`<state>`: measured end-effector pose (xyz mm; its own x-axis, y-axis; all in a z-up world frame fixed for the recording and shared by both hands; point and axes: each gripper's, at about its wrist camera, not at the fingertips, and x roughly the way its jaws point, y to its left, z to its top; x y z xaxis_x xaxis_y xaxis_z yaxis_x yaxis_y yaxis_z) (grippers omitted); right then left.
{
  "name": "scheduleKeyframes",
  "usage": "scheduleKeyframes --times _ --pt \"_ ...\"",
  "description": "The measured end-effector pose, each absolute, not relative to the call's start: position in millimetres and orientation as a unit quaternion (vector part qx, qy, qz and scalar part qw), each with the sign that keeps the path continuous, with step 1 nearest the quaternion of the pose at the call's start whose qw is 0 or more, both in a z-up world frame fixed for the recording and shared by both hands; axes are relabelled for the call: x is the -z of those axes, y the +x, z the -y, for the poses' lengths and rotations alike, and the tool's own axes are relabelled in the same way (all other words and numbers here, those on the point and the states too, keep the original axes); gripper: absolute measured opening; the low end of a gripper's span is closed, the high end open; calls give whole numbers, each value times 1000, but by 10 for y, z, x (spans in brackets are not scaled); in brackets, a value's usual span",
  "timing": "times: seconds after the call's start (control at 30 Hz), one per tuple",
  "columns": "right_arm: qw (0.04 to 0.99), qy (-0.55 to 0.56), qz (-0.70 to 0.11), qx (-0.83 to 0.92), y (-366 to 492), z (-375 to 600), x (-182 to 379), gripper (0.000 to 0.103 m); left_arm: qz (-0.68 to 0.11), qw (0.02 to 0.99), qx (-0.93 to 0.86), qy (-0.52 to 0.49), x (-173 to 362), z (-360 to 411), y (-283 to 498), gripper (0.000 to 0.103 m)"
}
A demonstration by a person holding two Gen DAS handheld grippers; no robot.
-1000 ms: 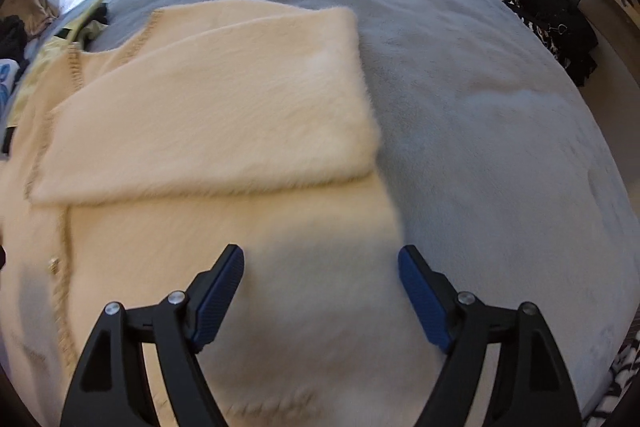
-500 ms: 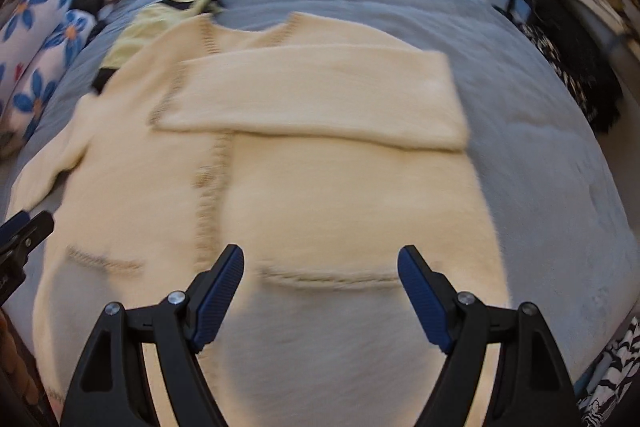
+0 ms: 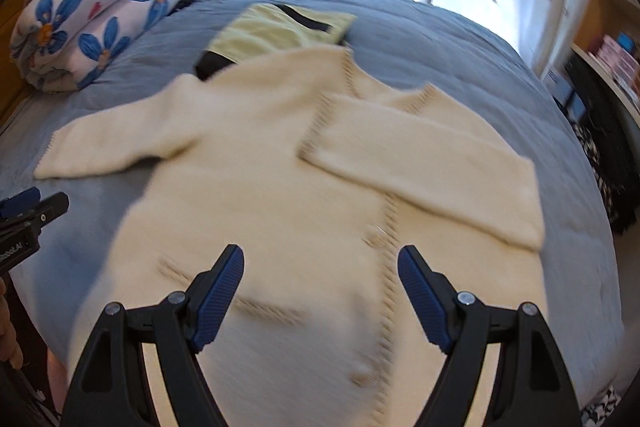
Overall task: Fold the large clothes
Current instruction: 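Move the left gripper over to the other sleeve cuff, then grasp the other sleeve cuff with the left gripper and fold it across the front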
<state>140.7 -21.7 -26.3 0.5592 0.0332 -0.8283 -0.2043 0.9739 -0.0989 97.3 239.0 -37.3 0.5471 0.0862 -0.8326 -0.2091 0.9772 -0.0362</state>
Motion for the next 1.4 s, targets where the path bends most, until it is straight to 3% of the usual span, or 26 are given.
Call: scheduleKeyframes --times 0.6,0.8,1.07,1.1,1.17,1.23,1.4 --pt "890 -118 -420 -131 2003 -1274 343 79 -487 822 -78 -284 1371 -4347 1356 64" --pt "880 -143 -431 -138 2044 -1519 532 79 -467 809 -73 -348 1591 -4680 1556 64" --pt "874 -146 -445 -132 2094 -1521 665 79 -448 815 -87 -356 1646 -4843 1810 64" --pt "873 -145 -447 -130 2107 -1506 681 79 -444 816 -96 -357 1656 -4886 1844 60" --pt "871 -139 -453 -129 2123 -1463 716 79 -438 819 -122 -349 1645 -4910 1888 26" --pt "868 -132 -462 -126 2127 -1399 757 79 -429 819 -123 -360 1619 -4926 1907 12" --pt "866 -115 -473 -118 2082 -1193 792 79 -399 864 -154 -265 1100 -4440 1992 7"
